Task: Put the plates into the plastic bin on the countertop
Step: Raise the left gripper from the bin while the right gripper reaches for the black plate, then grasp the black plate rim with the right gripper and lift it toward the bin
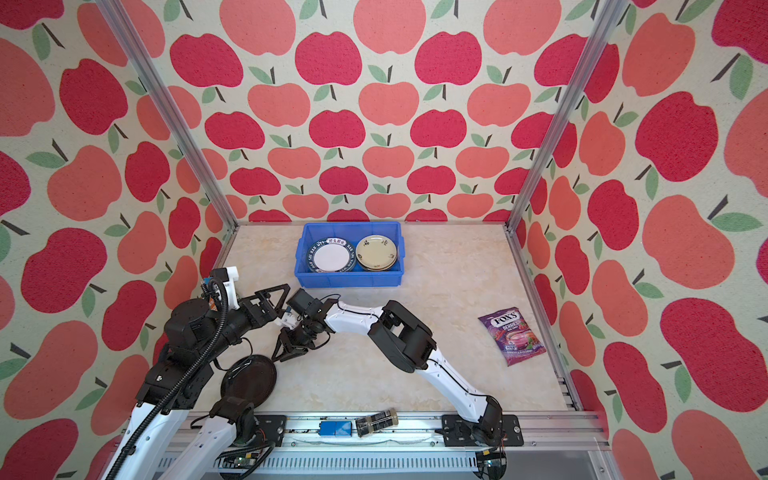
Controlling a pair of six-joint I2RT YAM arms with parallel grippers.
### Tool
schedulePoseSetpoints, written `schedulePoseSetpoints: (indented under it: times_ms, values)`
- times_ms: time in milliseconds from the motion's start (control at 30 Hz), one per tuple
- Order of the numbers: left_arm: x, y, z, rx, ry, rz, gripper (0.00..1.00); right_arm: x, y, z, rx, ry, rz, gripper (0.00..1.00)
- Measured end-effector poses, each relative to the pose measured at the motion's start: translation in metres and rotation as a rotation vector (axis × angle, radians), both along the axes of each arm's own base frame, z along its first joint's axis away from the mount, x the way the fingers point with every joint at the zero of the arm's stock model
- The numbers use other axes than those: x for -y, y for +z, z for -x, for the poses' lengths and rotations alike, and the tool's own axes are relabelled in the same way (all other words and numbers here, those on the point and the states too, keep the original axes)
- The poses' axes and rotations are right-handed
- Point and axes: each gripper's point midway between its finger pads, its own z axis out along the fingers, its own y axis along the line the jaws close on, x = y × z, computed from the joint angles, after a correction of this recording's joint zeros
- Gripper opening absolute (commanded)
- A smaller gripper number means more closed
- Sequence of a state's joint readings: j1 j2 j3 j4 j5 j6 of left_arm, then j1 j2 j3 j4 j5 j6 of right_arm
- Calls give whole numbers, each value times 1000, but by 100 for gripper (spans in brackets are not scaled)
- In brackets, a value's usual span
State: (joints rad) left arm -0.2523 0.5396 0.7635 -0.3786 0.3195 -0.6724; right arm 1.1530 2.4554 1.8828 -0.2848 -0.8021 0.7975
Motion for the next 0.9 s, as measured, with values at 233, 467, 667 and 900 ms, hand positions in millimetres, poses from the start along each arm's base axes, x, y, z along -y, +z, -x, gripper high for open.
schedulePoseSetpoints:
  times_ms: [233, 467, 667, 900]
  values:
    - [-1, -14, -1, -26, 8, -9, 99, 0, -11, 10, -16, 24, 41, 33]
    - [-2, -25, -2, -52, 13, -17, 99, -2, -12, 13, -36, 38, 36, 32]
    - [-3, -38, -4, -80, 21, -27, 99, -11, -13, 18, -57, 65, 15, 29]
    - [-5, -44, -4, -89, 30, -31, 99, -14, -17, 26, -68, 91, 33, 12]
